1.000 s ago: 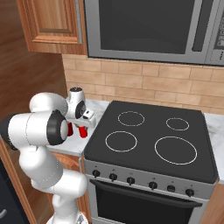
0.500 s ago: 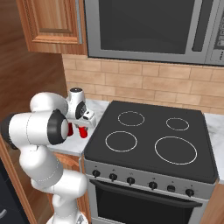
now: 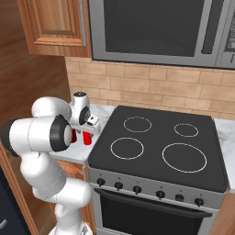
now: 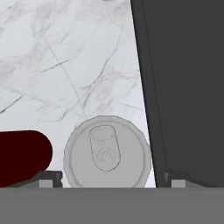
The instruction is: Four empty soda cans are scattered around the kitchen. Gather all the cans and cluster them next to the stove for recycling.
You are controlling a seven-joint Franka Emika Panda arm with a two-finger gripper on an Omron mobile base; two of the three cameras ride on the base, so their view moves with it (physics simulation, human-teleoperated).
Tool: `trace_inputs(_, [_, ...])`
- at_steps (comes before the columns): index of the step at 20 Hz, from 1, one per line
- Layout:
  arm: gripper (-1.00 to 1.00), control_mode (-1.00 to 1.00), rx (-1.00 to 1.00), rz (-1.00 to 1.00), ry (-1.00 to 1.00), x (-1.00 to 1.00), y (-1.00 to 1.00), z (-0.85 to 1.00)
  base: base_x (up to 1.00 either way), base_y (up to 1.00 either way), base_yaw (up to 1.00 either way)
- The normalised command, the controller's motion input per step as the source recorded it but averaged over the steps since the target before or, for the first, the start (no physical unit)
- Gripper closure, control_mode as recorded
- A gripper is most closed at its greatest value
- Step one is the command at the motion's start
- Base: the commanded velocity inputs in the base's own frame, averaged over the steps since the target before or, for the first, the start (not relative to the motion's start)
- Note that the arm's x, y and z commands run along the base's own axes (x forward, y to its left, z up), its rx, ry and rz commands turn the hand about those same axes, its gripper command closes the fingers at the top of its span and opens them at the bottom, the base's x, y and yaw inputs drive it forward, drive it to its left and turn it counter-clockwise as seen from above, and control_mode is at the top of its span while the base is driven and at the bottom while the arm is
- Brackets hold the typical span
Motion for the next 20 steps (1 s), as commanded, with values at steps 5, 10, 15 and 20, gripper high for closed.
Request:
trace_inputs(5, [-1.0, -1.0, 0.0, 0.0, -0.01, 0.0, -0.01, 0.14, 0.0, 0.0, 0.0])
trace_inputs(10, [-1.0, -1.0, 0.0, 0.0, -0.03, 0.0, 0.0, 0.29, 0.0, 0.0, 0.0])
trace_inputs(15, [-1.0, -1.0, 0.0, 0.0, -0.01, -0.09, 0.0, 0.37, 0.0, 0.0, 0.0])
trace_inputs(20, [-1.0, -1.0, 0.0, 0.01, 0.0, -0.57, 0.0, 0.2, 0.0, 0.0, 0.0])
